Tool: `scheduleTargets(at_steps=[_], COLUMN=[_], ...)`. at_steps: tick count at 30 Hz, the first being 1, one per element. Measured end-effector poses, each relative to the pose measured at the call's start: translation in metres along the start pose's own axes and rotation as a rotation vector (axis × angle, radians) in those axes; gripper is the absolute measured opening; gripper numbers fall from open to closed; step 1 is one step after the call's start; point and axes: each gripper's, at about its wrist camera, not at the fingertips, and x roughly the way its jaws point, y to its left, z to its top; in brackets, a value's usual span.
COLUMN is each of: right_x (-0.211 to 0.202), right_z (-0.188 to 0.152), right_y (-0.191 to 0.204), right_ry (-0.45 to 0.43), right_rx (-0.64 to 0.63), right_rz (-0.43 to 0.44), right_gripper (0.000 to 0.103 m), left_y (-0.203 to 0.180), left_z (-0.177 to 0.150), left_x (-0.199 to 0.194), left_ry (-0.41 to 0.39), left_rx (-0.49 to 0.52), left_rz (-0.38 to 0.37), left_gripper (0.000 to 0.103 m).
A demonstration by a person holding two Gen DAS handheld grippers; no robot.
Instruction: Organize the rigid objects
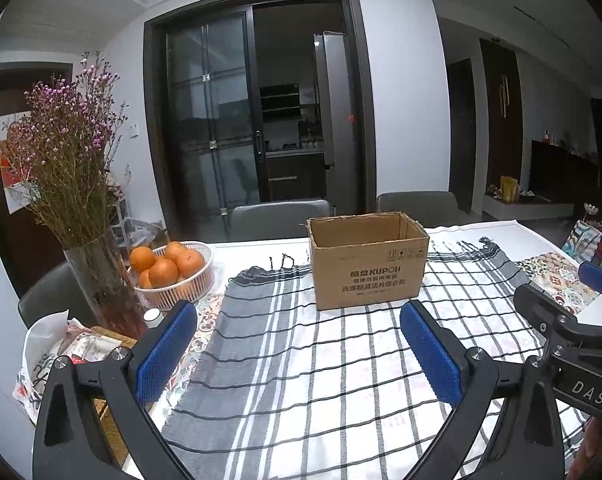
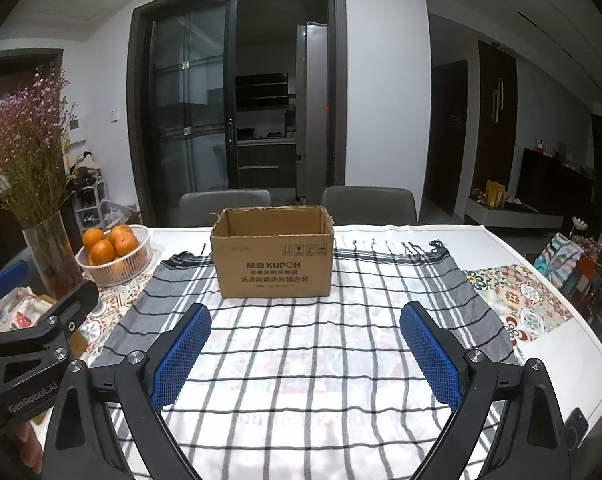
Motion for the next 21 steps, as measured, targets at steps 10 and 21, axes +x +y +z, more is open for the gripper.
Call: scheduleTargets(at_steps=[10,21], right_x=[-0.0031,-0.0044], right_z=[0.0014,0.0033], right_y=[-0.0014,-0.0038], right_ry=[-0.013,-0.017], right_rx=[0.000,0.005], right_rz=[-0.006,-0.008], right_gripper=[0.097,0.097], left_y=[-0.0004,-0.0026], left_z=[0.0016,0.0016], left_x=[-0.0040,-0.0065], left_ry=[-0.008,-0.017], left_rx=[-0.004,0.003], left_rz=[-0.004,0.003], left_gripper=[0.103,0.103])
